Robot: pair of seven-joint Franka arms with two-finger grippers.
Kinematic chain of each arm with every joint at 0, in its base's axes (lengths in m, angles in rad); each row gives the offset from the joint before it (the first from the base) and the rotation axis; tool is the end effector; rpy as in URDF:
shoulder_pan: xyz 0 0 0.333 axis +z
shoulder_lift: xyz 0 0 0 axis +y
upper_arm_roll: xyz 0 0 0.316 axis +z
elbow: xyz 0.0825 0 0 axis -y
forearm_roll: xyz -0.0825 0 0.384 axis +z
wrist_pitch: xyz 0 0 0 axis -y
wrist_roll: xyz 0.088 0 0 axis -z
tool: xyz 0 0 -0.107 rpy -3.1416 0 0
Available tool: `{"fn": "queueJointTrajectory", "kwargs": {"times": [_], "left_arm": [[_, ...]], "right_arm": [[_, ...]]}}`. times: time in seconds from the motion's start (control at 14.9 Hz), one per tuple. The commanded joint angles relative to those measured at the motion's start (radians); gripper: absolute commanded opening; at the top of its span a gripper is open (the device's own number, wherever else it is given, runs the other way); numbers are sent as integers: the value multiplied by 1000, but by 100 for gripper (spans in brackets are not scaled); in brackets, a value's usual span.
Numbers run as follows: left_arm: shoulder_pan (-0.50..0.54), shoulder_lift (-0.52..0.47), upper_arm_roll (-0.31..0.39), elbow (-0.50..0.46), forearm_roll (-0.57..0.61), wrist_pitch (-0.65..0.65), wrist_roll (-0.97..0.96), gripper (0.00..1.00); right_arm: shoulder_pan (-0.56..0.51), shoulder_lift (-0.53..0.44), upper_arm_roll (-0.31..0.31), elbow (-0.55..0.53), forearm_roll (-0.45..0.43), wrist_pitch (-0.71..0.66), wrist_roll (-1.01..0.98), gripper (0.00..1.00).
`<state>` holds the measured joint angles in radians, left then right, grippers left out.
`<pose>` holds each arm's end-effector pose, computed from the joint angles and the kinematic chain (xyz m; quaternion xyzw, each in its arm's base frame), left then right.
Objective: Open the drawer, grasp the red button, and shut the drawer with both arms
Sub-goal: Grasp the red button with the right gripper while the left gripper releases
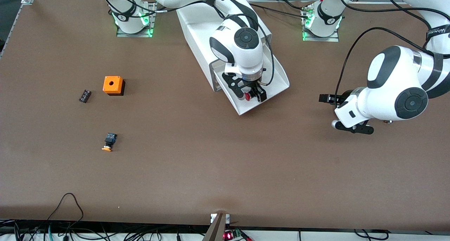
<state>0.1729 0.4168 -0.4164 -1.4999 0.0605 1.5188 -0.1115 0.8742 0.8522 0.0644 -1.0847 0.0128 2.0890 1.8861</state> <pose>0.6202 -0.1111 0.4213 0.9798 -0.0679 -0.1867 0.0211 0.4760 0.6223 0.3269 -0.8797 0.4685 0.0166 0.0804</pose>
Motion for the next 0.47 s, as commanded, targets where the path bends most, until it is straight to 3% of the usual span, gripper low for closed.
{"fn": "queueJointTrajectory", "kwargs": {"times": [0.0, 0.13, 0.2, 0.27, 0.4], "left_arm": [[-15, 37, 10, 36, 35, -22, -13, 100], [-6, 62, 11, 59, 30, -3, -5, 100], [-3, 82, 11, 79, 32, -3, -5, 100], [0, 91, 11, 82, 27, -3, -7, 100], [2, 92, 11, 83, 28, -3, -8, 100]], "right_arm": [[6, 16, 3, 35, -5, -1, 5, 61], [6, 16, 15, 37, -5, -1, 5, 21], [5, 16, 17, 37, -5, -3, 5, 6], [5, 13, 18, 38, -5, -4, 4, 0], [6, 4, 22, 42, -5, -23, 5, 0]]}}
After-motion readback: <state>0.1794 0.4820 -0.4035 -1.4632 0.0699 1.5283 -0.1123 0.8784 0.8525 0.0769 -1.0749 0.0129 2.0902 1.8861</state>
